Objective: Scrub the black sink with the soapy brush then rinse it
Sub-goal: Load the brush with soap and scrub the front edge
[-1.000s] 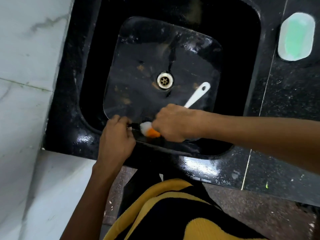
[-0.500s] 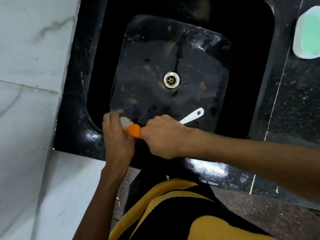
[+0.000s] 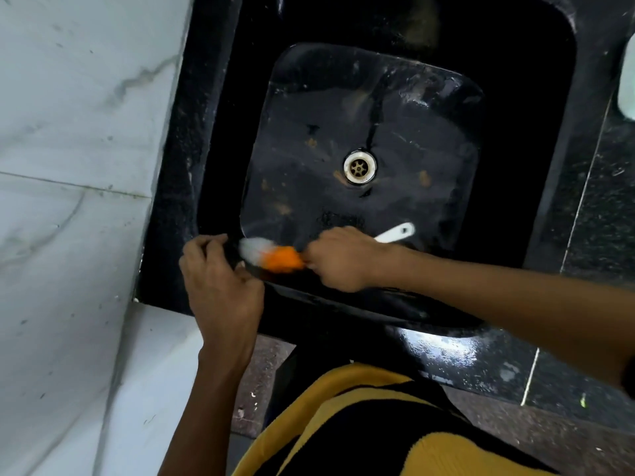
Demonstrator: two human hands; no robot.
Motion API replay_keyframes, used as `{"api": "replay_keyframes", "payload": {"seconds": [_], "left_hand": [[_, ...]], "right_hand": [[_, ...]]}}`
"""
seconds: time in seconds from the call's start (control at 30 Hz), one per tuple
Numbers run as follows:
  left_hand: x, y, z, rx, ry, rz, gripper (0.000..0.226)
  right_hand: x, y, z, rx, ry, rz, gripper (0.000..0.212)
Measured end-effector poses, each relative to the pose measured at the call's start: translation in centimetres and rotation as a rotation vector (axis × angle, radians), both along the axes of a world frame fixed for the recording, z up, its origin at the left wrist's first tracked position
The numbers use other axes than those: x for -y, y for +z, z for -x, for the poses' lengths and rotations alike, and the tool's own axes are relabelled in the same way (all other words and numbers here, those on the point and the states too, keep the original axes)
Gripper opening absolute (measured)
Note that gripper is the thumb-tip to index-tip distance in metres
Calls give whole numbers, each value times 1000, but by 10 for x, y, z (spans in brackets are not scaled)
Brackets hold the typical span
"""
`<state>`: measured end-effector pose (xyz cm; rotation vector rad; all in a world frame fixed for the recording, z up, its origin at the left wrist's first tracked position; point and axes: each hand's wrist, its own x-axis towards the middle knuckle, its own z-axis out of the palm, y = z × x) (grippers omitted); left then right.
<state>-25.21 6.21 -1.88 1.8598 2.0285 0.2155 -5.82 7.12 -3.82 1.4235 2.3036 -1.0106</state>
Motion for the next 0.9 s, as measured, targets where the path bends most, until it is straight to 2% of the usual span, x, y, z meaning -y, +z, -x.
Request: {"api": "replay_keyframes", "payload": {"seconds": [0.17,0.33,0.43,0.57,0.67,0.77,0.9], "left_hand": [[-1,-3,5,13,29,-19,44],[1,-6,1,27,26,-20,42],[-1,-6,-1,29,28,-9,44],[-3,-6,1,49,34,-5,45],[-2,-5,3,63,52,-3,45],[-2,-5,2,76,55,-12,43],[-1,-6,0,84,34,-5,43]], "right_hand": [[7,-20,25,-70,-42,20,5],[34,-28,-32,68,23,52,20],[16,-32,-12,3,-19,50,16],[-1,-30,37,-175,-103,107,11],[14,-16,9,-185,-44,84,13],[35,1,-51,-84,78,157,15],[54,4,-100,157,207,173,23]]}}
